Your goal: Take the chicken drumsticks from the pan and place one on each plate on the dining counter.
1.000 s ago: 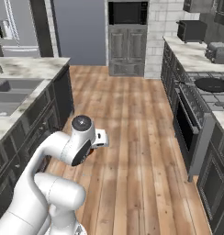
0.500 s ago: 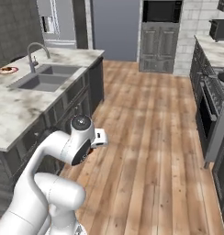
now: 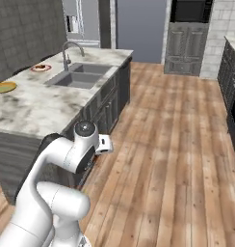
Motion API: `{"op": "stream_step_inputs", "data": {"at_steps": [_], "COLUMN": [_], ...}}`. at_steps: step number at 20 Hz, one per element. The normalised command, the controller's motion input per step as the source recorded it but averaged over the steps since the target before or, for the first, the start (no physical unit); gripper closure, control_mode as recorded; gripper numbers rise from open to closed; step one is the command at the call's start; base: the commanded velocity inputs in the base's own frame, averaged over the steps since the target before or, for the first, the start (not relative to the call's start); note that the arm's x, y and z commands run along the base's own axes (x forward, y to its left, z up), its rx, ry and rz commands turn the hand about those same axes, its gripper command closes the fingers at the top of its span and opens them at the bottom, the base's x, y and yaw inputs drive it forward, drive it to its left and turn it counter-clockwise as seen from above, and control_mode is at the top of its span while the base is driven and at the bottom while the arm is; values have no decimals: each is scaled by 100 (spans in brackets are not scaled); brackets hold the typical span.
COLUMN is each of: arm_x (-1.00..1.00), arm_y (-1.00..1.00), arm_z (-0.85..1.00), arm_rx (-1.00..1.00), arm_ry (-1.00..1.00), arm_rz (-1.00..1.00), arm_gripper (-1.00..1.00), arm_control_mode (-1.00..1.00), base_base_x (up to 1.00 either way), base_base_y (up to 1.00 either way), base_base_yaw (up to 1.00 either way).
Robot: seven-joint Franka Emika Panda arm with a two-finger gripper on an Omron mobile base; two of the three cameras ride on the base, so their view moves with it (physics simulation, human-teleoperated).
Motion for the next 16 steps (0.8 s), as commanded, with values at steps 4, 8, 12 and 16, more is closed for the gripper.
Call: {"op": "stream_step_inputs", "data": {"at_steps": [4,8,12,16], "arm_x": [0,0,0,0], "arm_y": [0,0,0,0], "arm_z": [0,0,0,0], "arm_rx": [0,0,0,0], "arm_ry": [0,0,0,0], "arm_rz": [0,0,0,0], "arm_gripper": [100,100,100,100], "arm_control_mode": [100,100,100,100], "base_base_x": [0,0,0,-1], "base_base_y": [100,100,100,100], "base_base_yaw": [0,0,-3,-11]}}
